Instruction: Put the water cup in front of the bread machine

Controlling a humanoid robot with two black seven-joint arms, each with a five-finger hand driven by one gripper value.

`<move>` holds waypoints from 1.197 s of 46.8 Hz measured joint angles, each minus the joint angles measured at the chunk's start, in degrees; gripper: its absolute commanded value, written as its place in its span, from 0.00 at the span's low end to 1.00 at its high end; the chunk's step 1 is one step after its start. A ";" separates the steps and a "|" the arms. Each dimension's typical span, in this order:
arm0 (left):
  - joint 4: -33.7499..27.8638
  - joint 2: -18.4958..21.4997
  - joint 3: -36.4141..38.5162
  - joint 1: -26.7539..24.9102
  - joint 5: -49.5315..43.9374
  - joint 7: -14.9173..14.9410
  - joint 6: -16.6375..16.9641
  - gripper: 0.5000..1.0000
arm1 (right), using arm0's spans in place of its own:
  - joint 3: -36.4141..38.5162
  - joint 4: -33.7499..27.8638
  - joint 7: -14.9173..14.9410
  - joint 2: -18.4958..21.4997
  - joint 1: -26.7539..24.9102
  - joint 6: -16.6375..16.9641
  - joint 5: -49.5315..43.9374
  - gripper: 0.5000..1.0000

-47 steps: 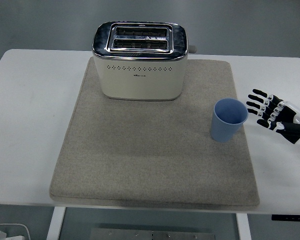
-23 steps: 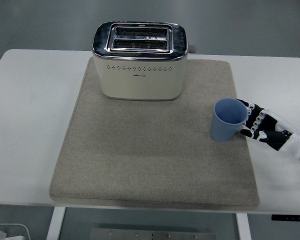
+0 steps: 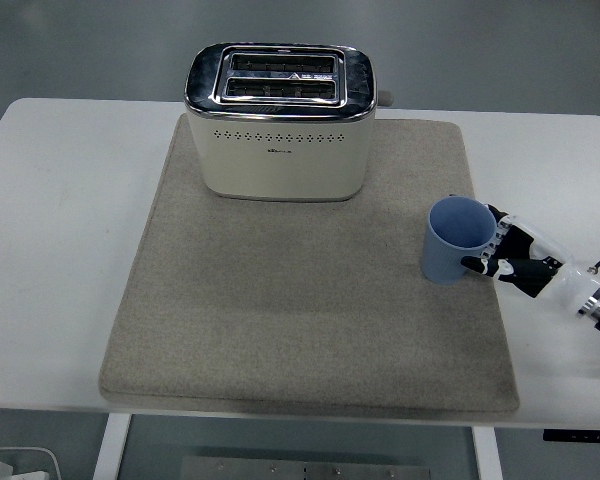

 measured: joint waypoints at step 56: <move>0.00 0.00 0.00 0.00 0.00 0.00 0.00 1.00 | -0.06 0.11 0.00 2.42 1.97 0.00 -2.89 0.68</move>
